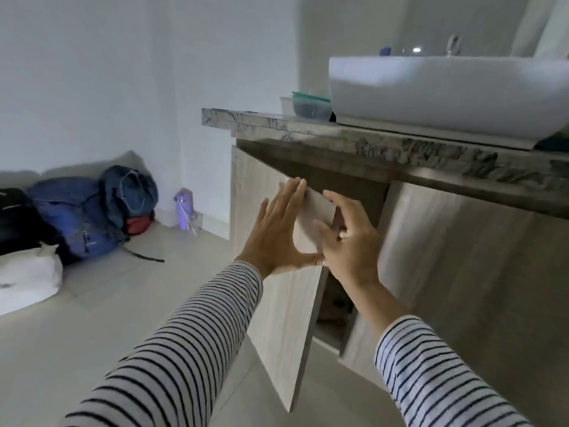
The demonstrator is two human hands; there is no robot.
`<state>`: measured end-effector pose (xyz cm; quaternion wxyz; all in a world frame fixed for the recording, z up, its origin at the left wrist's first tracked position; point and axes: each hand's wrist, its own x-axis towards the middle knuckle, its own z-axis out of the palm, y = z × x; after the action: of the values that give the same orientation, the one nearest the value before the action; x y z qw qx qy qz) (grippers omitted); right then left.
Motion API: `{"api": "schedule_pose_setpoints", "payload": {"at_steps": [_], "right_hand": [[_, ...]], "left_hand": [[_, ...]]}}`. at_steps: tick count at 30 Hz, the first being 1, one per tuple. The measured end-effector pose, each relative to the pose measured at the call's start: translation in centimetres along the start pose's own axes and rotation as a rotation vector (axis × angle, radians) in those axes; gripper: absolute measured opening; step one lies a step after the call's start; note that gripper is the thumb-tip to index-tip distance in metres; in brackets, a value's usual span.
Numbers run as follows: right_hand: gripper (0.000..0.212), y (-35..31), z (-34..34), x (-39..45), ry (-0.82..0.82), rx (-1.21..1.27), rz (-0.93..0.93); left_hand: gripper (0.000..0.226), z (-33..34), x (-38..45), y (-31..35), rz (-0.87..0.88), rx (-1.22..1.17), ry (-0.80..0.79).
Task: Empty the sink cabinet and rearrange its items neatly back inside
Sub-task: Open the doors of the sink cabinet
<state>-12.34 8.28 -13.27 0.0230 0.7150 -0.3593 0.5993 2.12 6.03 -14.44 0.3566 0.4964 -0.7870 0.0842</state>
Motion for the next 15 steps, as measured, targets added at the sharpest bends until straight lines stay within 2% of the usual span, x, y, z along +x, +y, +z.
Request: {"api": "schedule_pose_setpoints", "payload": {"at_steps": [3, 7, 11, 15], "right_hand": [[0.043, -3.3, 0.3, -0.9, -0.137, 0.237, 0.157], [0.048, -6.4, 1.2, -1.0, -0.286, 0.414, 0.220], [0.052, -9.0, 2.8, -0.6, -0.451, 0.591, 0.301], [0.046, -11.1, 6.2, -0.2, -0.556, 0.649, 0.292]], "left_hand": [[0.133, -3.9, -2.6, -1.0, -0.021, 0.040, -0.107], [0.126, -8.4, -5.1, -2.2, -0.075, 0.100, -0.164], [0.114, -11.8, -8.0, -3.8, -0.125, 0.076, -0.135], [0.100, -14.0, -10.5, -5.7, -0.152, 0.002, -0.001]]}}
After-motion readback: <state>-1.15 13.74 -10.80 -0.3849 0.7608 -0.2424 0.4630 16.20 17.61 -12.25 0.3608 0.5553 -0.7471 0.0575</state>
